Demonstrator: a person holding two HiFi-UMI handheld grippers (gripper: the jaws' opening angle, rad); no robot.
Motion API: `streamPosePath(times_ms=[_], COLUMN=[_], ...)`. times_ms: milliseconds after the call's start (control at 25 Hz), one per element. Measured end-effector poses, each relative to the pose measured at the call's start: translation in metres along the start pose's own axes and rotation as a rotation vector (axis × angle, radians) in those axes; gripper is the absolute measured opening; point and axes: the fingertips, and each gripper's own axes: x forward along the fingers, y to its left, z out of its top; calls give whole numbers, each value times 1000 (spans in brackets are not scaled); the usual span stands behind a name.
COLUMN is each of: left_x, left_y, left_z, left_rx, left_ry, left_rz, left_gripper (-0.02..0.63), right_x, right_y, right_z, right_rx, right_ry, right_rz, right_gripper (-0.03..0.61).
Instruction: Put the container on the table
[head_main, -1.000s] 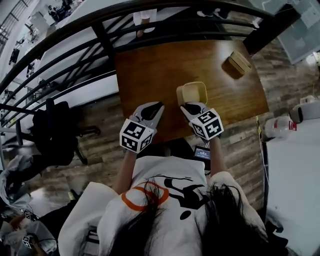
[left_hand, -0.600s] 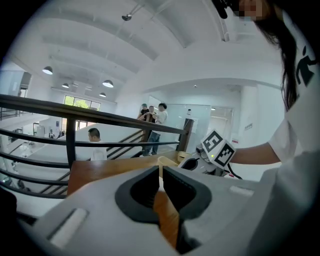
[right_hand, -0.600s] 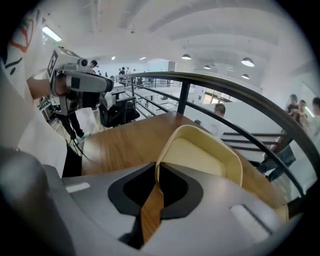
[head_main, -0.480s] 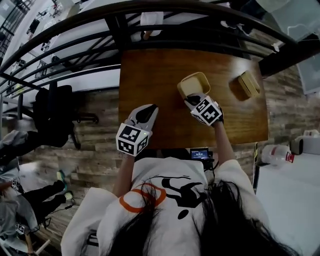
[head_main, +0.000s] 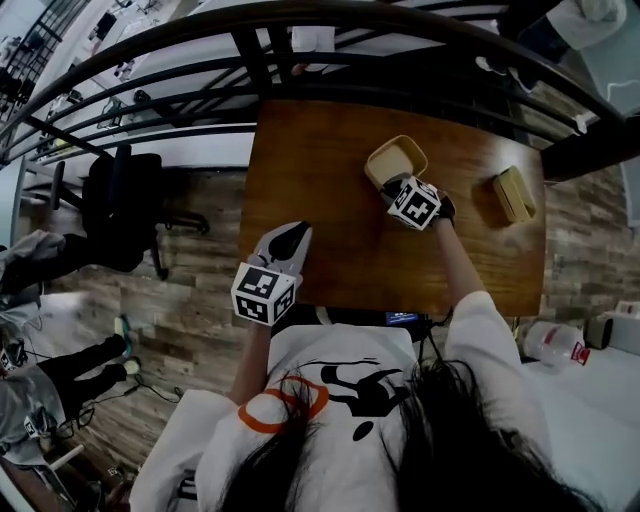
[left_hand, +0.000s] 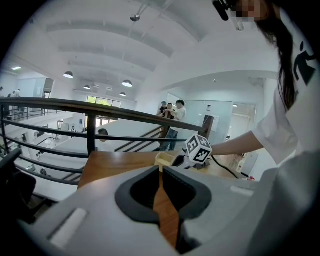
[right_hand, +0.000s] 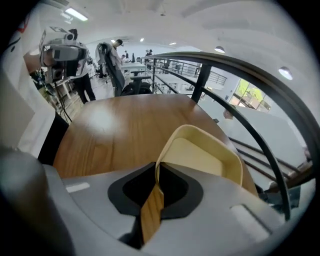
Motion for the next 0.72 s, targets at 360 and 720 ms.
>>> streamPosePath(times_ms=[360,720], left_x=[-10,-10], left_y=[3,2], left_z=[-7,-7], left_rx=[-14,-18], left_ry=[9,4], left_rz=[90,114], left_gripper=[2,2], right_x=[29,4], right_y=[-9,-8], right_z=[-10,5], right_rx=[-110,39], right_ry=[58,-74], right_rz=[39,38], right_gripper=[52,166])
